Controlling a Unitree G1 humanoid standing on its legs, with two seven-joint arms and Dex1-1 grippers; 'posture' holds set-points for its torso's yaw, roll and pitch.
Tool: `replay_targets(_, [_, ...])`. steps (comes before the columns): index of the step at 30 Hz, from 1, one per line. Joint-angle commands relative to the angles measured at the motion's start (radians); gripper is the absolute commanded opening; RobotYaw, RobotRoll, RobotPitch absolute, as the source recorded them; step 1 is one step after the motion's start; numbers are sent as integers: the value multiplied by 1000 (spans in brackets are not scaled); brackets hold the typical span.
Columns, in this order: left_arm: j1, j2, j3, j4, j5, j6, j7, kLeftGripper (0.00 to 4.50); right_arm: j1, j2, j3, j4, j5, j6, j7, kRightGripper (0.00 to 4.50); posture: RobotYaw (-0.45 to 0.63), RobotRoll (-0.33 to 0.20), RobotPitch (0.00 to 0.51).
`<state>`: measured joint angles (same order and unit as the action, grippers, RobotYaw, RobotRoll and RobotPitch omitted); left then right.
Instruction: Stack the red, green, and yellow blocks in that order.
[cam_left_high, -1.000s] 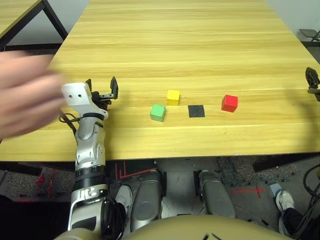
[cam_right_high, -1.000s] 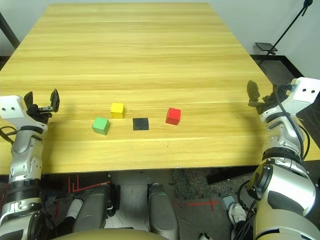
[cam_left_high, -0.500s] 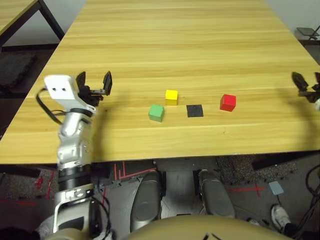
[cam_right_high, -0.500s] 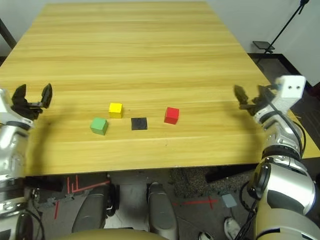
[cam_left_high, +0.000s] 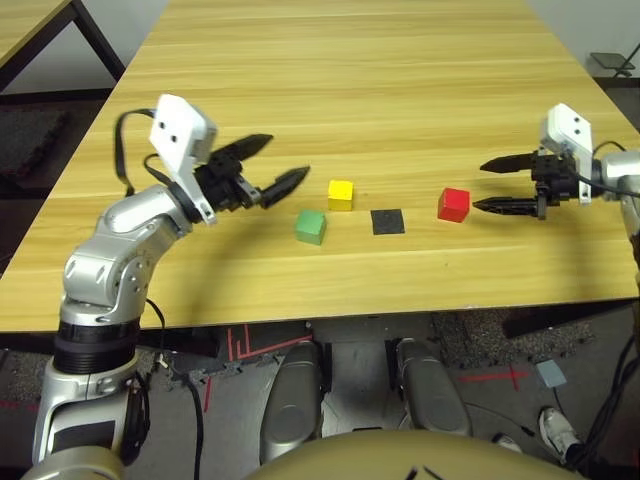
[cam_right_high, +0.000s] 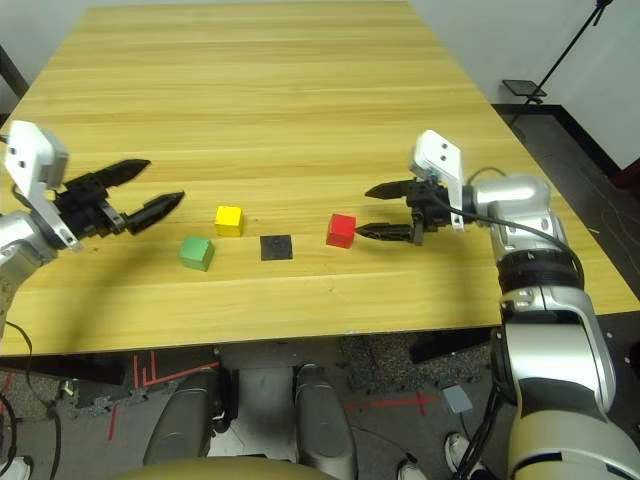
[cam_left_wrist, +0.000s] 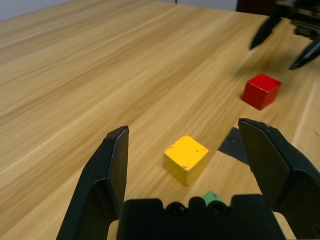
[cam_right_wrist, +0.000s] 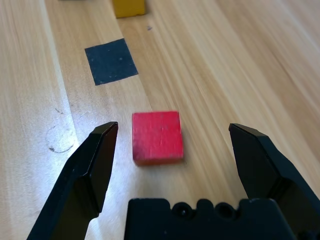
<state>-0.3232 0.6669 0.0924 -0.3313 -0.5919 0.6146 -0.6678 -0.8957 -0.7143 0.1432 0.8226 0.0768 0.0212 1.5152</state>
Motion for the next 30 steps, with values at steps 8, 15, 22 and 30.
replay_targets(8, [50, 3, -79, -72, 36, 62, -7, 4473, -87, 74, 84, 182, -130, -98, -7, 4500, 405, -211, 121])
replay_targets(15, [49, 2, -94, -112, 37, 99, -3, 4473, -87, 97, 118, 244, -202, -147, -44, 4500, 430, -215, 125])
replay_targets(22, [40, 0, -82, -132, 33, 124, 14, 4500, -103, 125, 131, 266, -246, -168, -96, 2563, 452, -216, 125])
replay_targets(30, [32, -14, -79, -143, 35, 139, 45, 4500, -134, 191, 139, 79, -219, -76, -20, 2045, 474, -233, 123])
